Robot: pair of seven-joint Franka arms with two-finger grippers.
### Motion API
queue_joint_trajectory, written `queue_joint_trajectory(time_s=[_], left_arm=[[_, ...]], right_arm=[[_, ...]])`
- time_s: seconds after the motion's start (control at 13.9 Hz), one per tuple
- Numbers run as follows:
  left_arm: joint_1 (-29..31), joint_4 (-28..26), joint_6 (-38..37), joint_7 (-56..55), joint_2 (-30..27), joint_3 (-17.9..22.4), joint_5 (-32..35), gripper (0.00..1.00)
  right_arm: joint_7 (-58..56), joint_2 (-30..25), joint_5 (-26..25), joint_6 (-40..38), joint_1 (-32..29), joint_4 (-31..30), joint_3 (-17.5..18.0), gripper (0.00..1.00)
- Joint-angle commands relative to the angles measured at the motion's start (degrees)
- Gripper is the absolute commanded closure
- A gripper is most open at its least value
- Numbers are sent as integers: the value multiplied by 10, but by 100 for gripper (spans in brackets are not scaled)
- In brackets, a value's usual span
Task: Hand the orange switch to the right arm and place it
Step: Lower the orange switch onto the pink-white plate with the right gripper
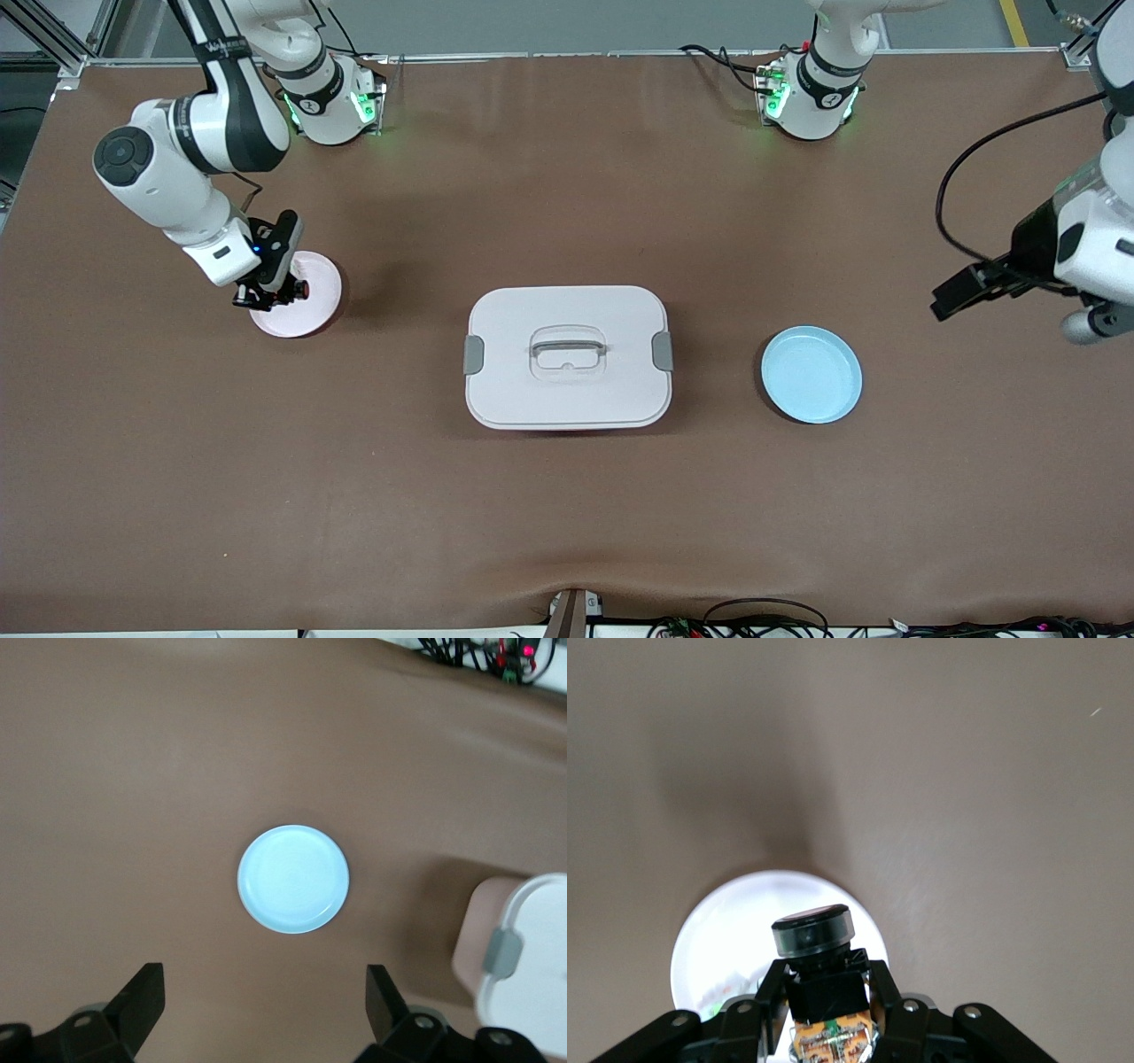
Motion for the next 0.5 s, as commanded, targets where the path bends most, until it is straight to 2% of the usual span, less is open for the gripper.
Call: queue_joint_trajectory(time_s=[0.0, 0.29, 0.43], left_arm=[[-21, -61, -4, 92, -59, 29, 5, 0], [-21, -97, -5, 210, -92, 33, 11, 0], [-17, -106, -5, 255, -100, 48, 13, 0]], right_arm=[[-37, 11, -8, 26, -36, -15, 10, 100], [-42, 50, -4, 62, -55, -19, 10, 100], [-55, 81, -2, 106, -66, -23, 11, 100]])
